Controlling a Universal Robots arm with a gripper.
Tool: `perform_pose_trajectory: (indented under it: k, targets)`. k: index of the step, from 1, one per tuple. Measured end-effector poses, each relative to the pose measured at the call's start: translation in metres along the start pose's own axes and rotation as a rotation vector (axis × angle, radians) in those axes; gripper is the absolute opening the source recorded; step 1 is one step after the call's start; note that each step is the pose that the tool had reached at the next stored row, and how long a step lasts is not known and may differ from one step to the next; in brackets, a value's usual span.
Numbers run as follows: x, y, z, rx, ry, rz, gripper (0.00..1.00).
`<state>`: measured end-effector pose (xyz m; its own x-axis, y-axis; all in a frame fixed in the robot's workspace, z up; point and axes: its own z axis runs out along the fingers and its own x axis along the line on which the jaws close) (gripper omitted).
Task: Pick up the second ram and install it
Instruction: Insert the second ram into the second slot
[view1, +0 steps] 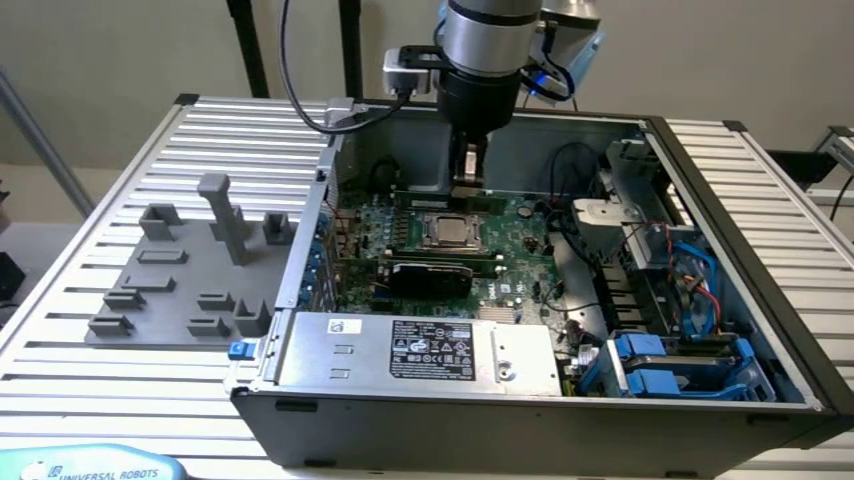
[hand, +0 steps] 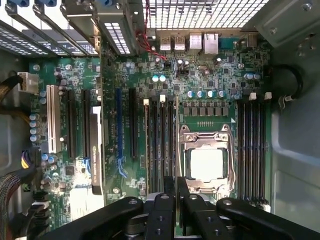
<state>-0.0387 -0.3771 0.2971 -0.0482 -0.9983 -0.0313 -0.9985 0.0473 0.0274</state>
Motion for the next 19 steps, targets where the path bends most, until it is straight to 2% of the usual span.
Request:
perform_pose_trajectory:
  k: [19]
  targets:
    - [0.002,-0.0010,0.0345,-0.0001,0.0001,-0.005,0.14]
